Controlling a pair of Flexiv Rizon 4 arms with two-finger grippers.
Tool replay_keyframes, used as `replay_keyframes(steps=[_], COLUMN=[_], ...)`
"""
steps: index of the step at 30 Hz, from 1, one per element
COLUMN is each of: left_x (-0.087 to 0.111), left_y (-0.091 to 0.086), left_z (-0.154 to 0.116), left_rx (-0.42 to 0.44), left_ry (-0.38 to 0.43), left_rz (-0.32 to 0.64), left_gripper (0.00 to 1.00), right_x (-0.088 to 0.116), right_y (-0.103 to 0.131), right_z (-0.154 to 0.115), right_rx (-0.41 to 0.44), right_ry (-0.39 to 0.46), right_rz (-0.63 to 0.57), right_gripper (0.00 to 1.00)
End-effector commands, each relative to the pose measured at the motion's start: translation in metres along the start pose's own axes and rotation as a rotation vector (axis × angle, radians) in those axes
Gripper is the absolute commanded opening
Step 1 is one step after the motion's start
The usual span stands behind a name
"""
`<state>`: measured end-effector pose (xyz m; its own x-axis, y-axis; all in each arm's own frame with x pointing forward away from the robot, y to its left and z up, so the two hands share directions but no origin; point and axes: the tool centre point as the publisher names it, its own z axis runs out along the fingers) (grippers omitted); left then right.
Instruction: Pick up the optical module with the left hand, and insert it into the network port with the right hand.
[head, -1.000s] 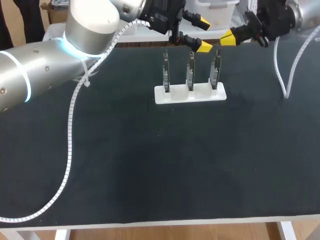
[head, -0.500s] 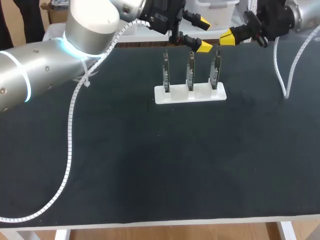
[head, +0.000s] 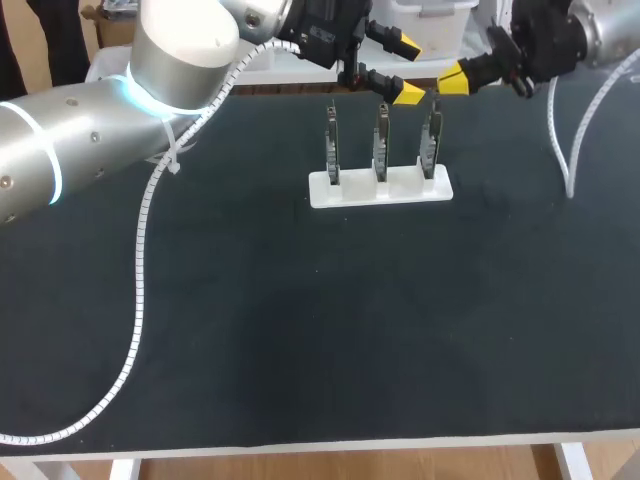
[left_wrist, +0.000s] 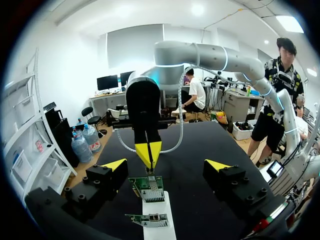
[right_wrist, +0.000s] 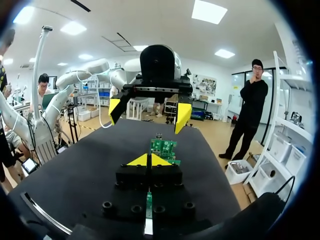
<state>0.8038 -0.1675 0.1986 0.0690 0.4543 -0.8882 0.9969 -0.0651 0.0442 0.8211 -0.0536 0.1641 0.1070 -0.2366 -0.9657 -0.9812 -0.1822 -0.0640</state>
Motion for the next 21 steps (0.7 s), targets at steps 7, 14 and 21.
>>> replay_keyframes(steps=[7,14,21], left_x=[-0.001,-0.001,-0.001], left_y=[0.002,0.002,0.002], left_z=[0.001,0.001,0.001], left_rx=[0.004,0.004,0.004], left_ry=[0.005,0.005,0.005], left_rz=[-0.002,-0.002,-0.002], left_gripper=[1.00,1.00,1.00], right_x=[0.006,-0.001,-0.007], right_y=[0.001,0.000,-0.005], right_z=[0.001,-0.001,-0.003], right_rx=[-0.006,-0.004,-0.006], right_ry=[-0.008,-0.010,-0.003], right_rz=[0.013,-0.007,-0.025], right_gripper=[0.00,0.00,0.00])
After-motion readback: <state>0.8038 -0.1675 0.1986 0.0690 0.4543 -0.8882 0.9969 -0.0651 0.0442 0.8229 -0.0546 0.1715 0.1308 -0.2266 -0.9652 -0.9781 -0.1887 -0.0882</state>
